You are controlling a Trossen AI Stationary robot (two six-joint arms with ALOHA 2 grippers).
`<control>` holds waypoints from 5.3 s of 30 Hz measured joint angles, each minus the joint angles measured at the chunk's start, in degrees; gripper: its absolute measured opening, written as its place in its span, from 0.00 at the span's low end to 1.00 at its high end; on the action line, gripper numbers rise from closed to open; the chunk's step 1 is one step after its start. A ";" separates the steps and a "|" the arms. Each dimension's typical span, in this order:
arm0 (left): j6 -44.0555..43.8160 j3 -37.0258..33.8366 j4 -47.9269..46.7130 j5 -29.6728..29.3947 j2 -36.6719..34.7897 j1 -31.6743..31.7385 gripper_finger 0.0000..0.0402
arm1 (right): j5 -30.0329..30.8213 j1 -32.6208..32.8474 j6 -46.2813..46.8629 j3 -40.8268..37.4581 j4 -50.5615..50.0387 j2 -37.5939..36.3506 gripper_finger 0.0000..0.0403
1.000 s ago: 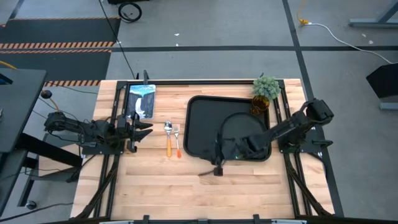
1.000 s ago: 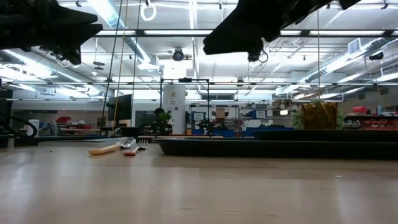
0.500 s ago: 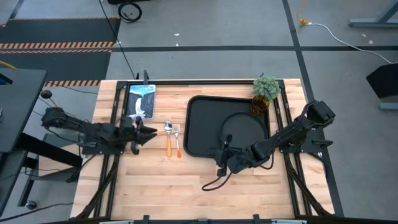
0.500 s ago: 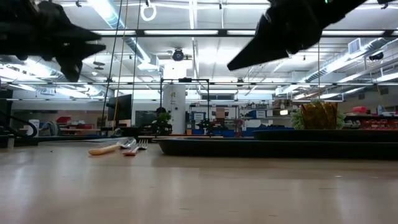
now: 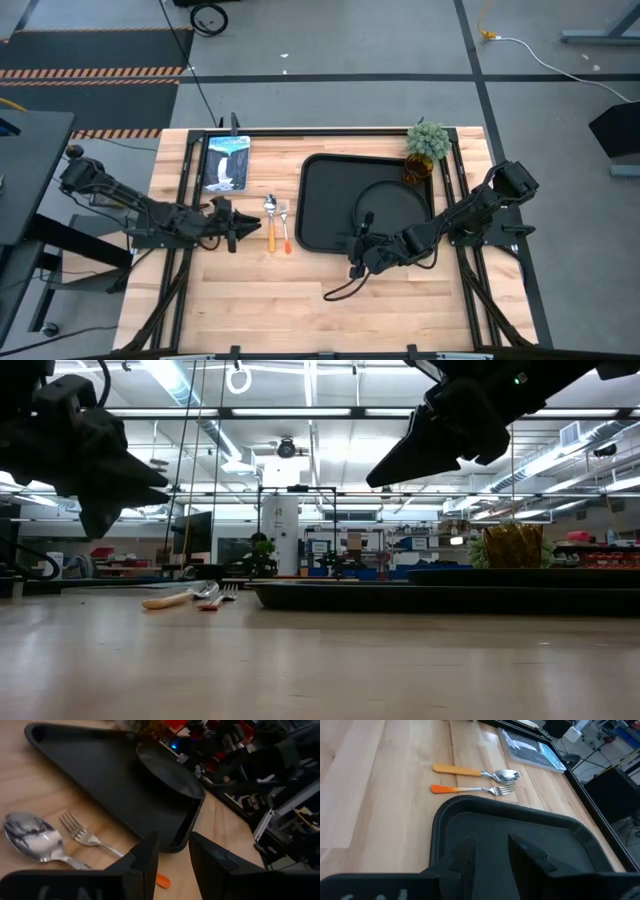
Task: Pick and place plate/cup/fork/spoon on tray
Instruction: Put the orange fork to the left side of the black plate on the black tray
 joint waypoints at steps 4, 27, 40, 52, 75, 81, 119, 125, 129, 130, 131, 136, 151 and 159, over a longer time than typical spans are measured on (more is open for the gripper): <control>-2.06 3.18 -1.97 -1.60 4.51 -0.97 0.29 | -0.01 -1.02 -0.17 0.00 -0.01 0.00 0.30; -22.90 35.85 -37.80 -1.64 40.45 3.76 0.29 | -2.34 -2.31 -6.18 0.00 4.72 0.01 0.30; -24.01 57.26 -62.64 2.66 61.79 9.05 0.29 | -3.26 -2.31 -6.18 0.00 5.16 0.02 0.30; -22.01 60.70 -62.78 4.53 67.06 11.32 0.29 | -3.39 -2.25 -6.38 0.02 5.14 0.02 0.30; -25.70 60.79 -61.37 6.11 71.28 11.45 0.45 | -5.16 -2.01 -7.21 0.04 7.04 0.04 0.30; -24.92 60.79 -61.04 6.81 71.32 11.45 0.30 | -5.37 -1.92 -7.26 0.04 7.24 0.04 0.30; -20.96 66.43 -64.38 1.61 66.01 13.52 0.05 | -6.18 -1.85 -7.73 0.04 8.66 0.04 0.30; -14.25 68.07 -56.38 1.41 66.10 16.36 0.05 | 0.65 -0.86 -12.64 0.04 7.38 -0.03 0.30; -12.64 68.09 -53.03 3.73 66.13 17.96 0.05 | 15.32 0.89 -18.95 0.02 6.04 -0.87 0.30; -12.75 68.09 -52.69 3.85 66.14 18.15 0.05 | 19.12 1.15 -19.53 0.04 6.36 -0.96 0.30; -13.21 68.09 -52.51 3.85 66.14 18.29 0.05 | 22.90 1.30 -19.70 0.04 6.35 -0.96 0.30; -15.52 68.11 -48.65 4.84 66.70 18.47 0.06 | 37.09 1.23 -14.16 -0.47 0.99 -0.96 0.30; -20.31 68.28 -29.15 6.17 75.16 16.66 0.05 | 46.64 8.53 -10.48 -3.91 -0.12 -1.42 0.30; -24.51 70.94 -28.99 -0.83 75.63 14.51 0.05 | 47.56 11.83 -13.00 -3.93 -2.09 -1.49 0.29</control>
